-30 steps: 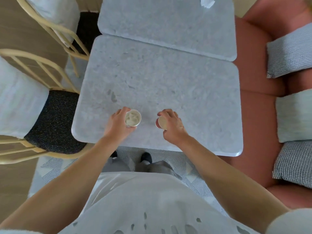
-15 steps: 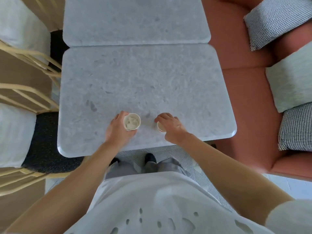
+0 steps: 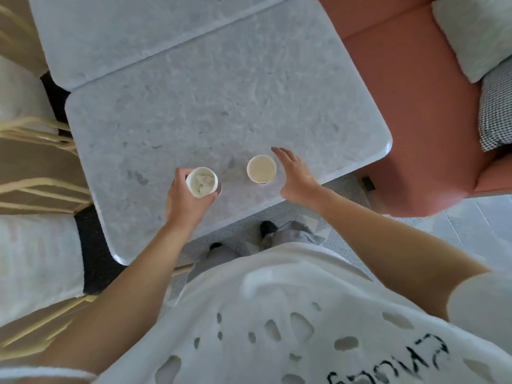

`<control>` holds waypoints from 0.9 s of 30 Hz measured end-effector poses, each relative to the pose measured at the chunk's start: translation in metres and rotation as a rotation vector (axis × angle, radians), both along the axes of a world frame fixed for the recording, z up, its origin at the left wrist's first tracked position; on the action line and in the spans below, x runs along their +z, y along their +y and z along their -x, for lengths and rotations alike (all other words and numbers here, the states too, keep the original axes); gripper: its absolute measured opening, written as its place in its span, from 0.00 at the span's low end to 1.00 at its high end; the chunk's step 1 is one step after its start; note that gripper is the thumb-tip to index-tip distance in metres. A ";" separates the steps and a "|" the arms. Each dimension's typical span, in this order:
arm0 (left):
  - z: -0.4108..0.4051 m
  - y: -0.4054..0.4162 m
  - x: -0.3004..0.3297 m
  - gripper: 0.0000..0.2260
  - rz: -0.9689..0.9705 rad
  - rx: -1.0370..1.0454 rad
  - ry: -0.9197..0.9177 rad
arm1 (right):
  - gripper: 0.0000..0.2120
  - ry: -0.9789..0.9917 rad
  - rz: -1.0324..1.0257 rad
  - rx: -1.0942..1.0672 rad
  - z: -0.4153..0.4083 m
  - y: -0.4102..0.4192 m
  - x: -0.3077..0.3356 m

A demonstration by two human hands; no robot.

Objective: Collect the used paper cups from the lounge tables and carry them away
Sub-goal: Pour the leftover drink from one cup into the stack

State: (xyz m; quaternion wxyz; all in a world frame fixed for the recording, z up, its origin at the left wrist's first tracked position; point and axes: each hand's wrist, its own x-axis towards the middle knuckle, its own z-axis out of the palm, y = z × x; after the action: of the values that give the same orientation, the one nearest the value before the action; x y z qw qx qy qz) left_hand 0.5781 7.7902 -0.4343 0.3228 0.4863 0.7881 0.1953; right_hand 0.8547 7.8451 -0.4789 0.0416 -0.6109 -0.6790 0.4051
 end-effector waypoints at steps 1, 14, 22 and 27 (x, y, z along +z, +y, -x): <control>0.000 0.001 0.002 0.34 0.000 0.009 -0.017 | 0.54 0.015 0.015 -0.010 -0.001 -0.002 -0.003; -0.029 0.021 0.037 0.30 -0.199 -0.070 -0.097 | 0.40 0.174 -0.042 -0.229 0.026 -0.013 -0.021; -0.037 0.016 0.052 0.31 -0.263 -0.096 -0.141 | 0.29 0.240 -0.096 -0.248 0.029 -0.004 -0.013; -0.040 0.011 0.053 0.31 -0.237 -0.109 -0.158 | 0.30 0.162 -0.077 -0.080 0.029 -0.007 -0.017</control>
State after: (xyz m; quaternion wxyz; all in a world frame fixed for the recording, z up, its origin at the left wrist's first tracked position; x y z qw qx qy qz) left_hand 0.6183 7.8008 -0.3814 0.3341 0.5463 0.7042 0.3068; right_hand 0.8259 7.8384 -0.4958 0.1362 -0.6009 -0.6635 0.4245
